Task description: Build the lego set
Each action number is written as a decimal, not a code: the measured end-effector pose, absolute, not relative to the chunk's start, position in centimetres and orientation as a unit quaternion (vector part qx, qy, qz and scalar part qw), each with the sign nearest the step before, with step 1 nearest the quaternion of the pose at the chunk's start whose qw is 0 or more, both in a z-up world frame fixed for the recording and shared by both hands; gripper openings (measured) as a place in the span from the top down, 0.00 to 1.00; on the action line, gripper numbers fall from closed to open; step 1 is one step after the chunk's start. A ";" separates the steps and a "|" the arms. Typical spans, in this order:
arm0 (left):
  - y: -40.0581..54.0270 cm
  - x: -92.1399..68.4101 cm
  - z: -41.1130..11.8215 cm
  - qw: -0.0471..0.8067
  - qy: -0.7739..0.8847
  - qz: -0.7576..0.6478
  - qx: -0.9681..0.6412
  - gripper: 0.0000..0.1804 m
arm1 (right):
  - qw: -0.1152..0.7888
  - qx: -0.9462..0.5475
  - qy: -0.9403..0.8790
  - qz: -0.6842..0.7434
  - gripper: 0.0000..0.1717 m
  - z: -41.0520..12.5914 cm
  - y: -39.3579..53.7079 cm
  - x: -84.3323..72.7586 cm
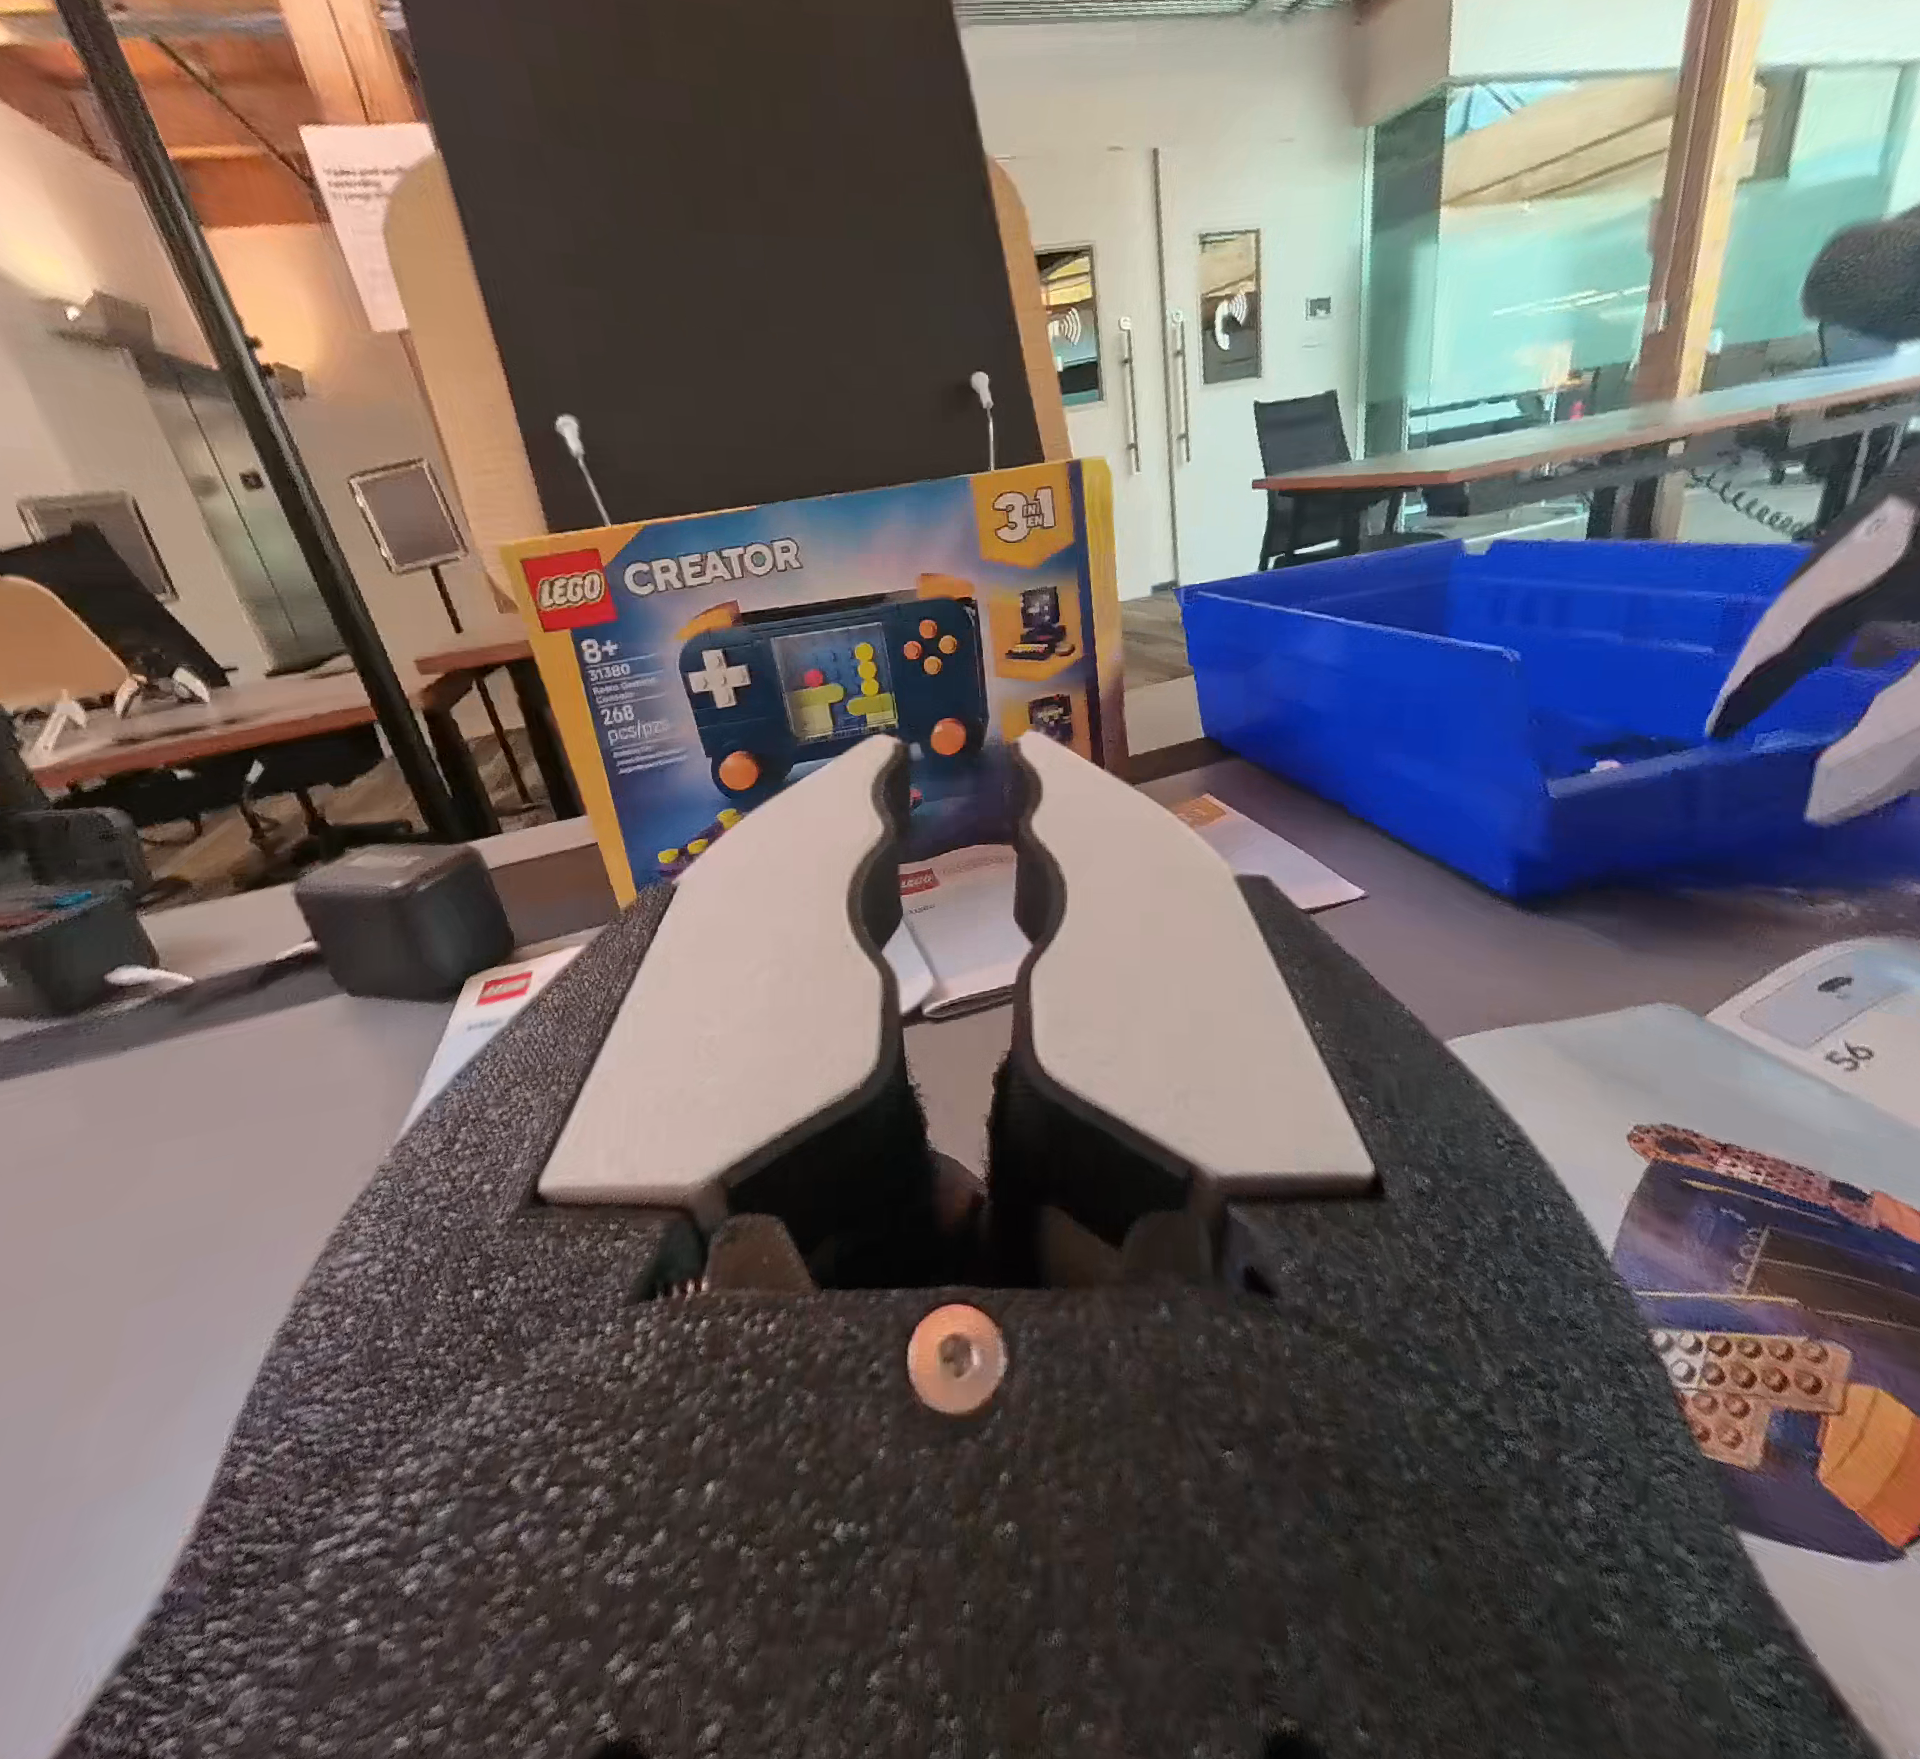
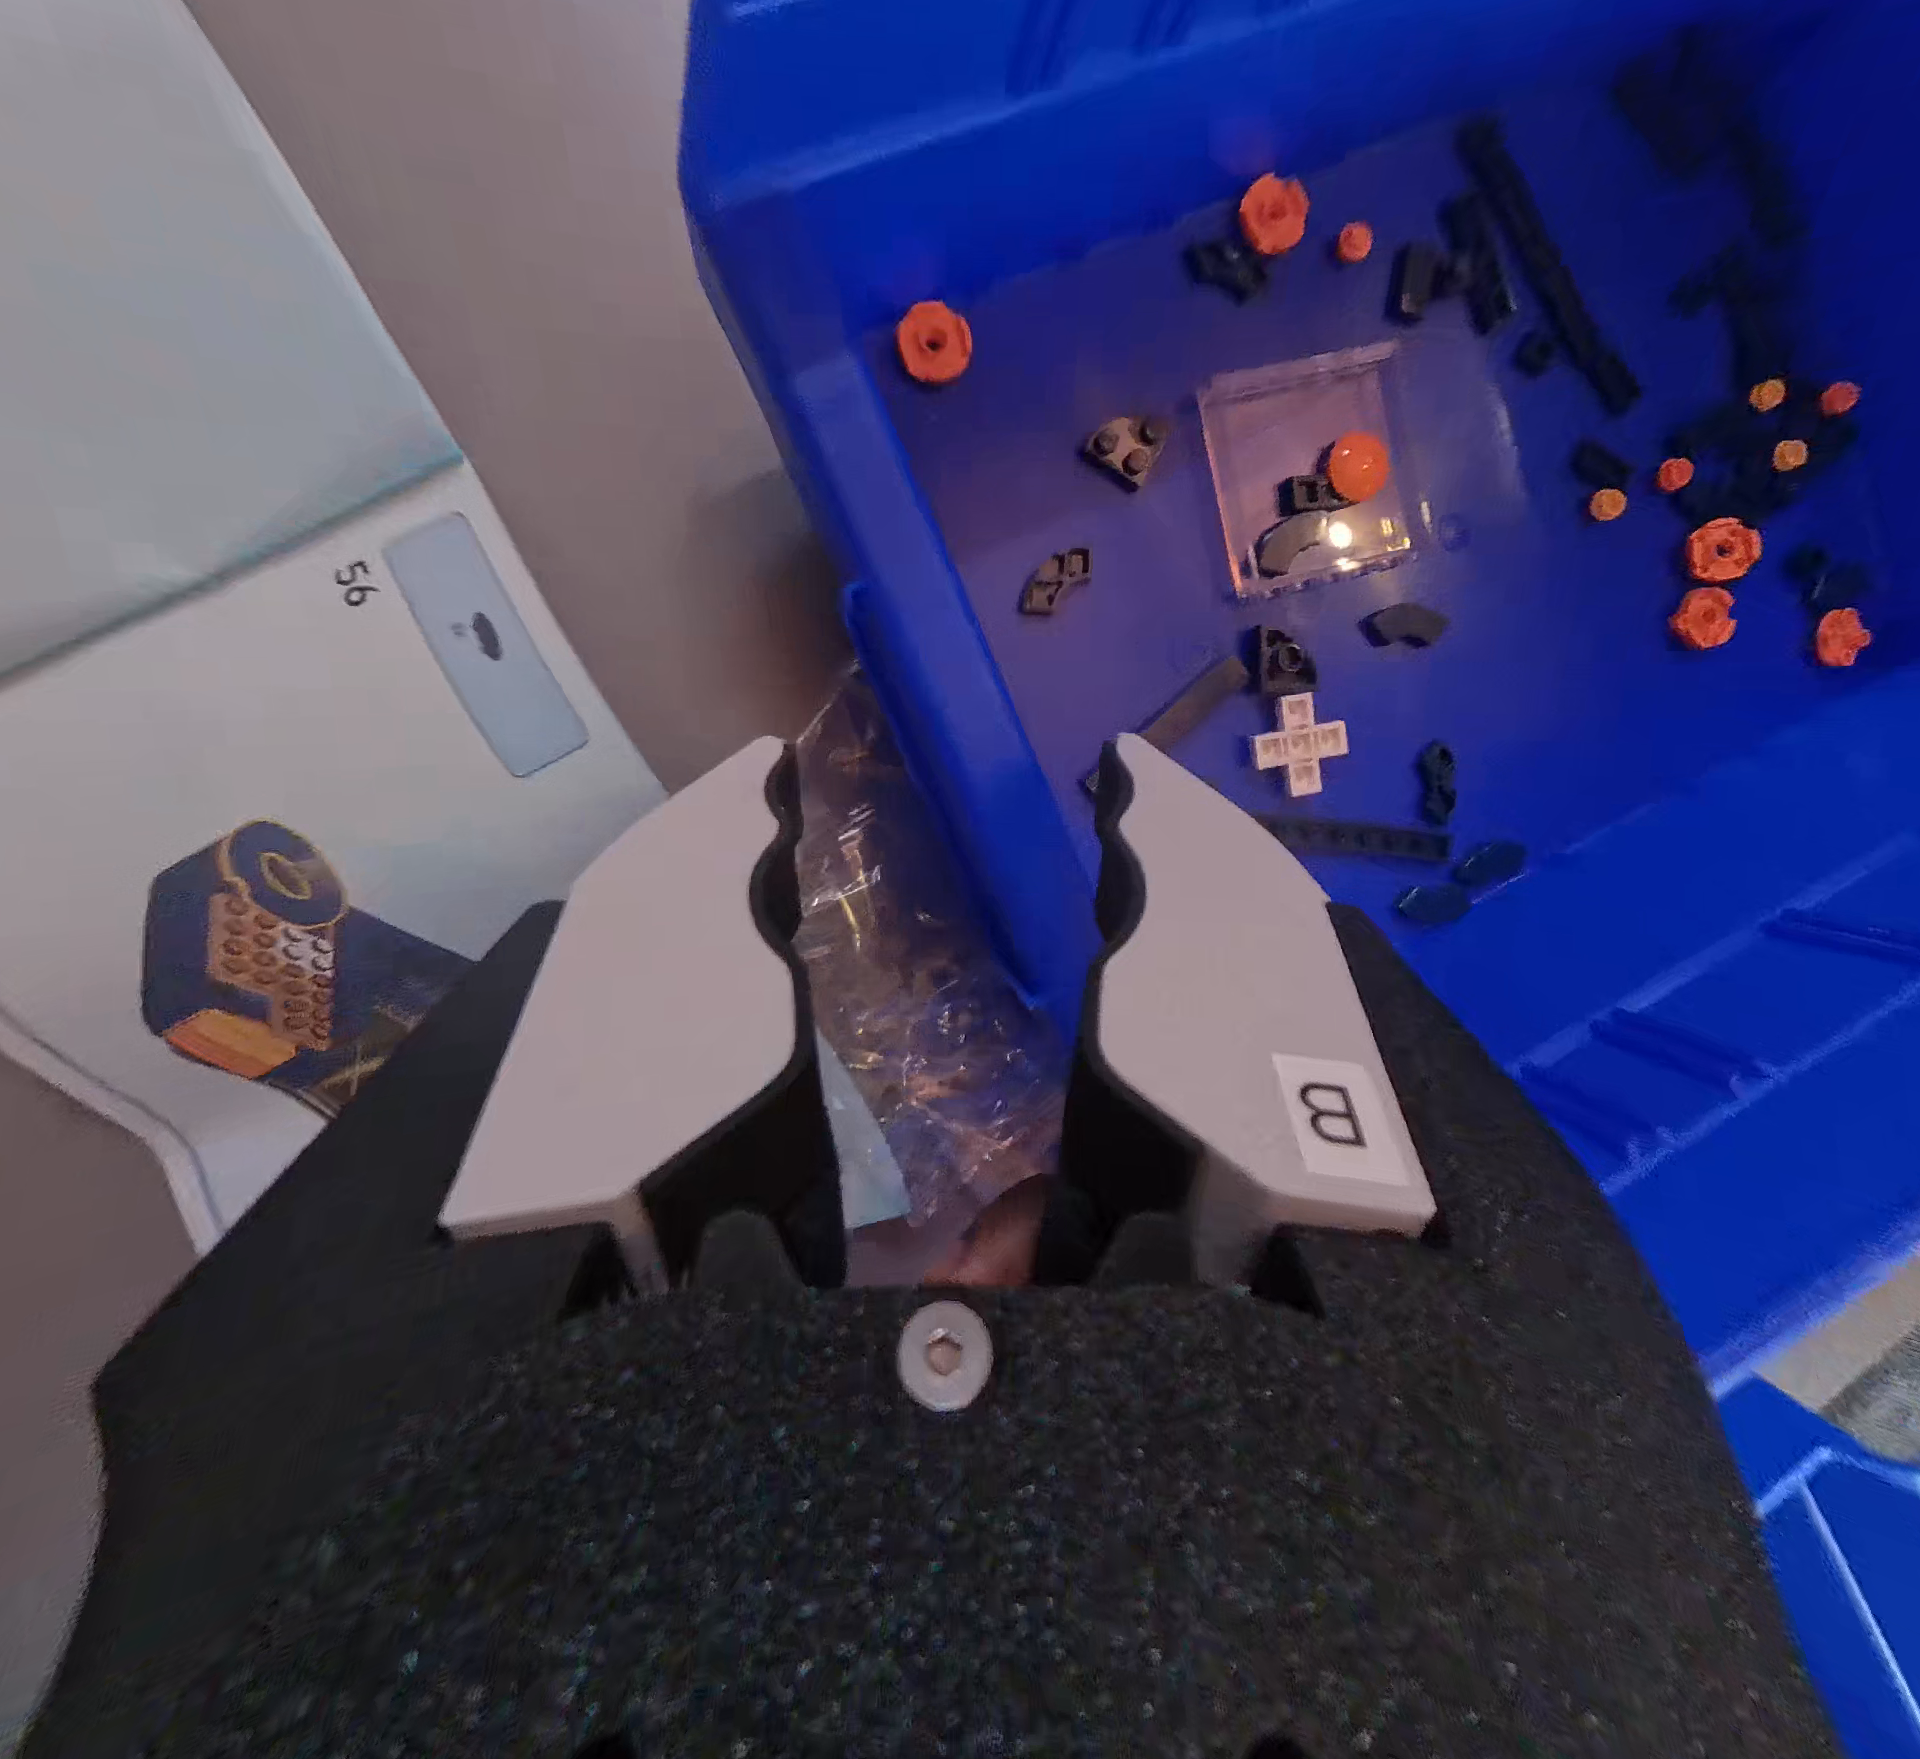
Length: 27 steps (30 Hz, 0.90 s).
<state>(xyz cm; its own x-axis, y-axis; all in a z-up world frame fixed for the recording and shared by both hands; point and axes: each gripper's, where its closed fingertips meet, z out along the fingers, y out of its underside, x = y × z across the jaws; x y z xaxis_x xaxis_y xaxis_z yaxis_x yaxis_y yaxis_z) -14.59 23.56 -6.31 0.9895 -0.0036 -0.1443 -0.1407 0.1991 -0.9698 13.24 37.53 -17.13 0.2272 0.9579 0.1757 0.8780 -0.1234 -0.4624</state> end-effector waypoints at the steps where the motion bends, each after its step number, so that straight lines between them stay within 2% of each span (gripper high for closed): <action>1: 23.6 -14.7 -6.4 0.771 0.055 0.041 -0.633 0.91 | 0.238 -0.745 -0.618 0.084 0.69 -17.5 37.6 13.1; 16: 23.4 -13.0 -6.0 0.772 0.106 0.056 -0.624 0.91 | 0.206 -0.747 -0.624 0.103 0.72 -18.1 37.2 12.8; 27: 23.4 -12.6 -6.2 0.768 0.129 0.070 -0.624 0.90 | 0.229 -0.766 -0.592 0.099 0.74 -16.6 38.6 13.7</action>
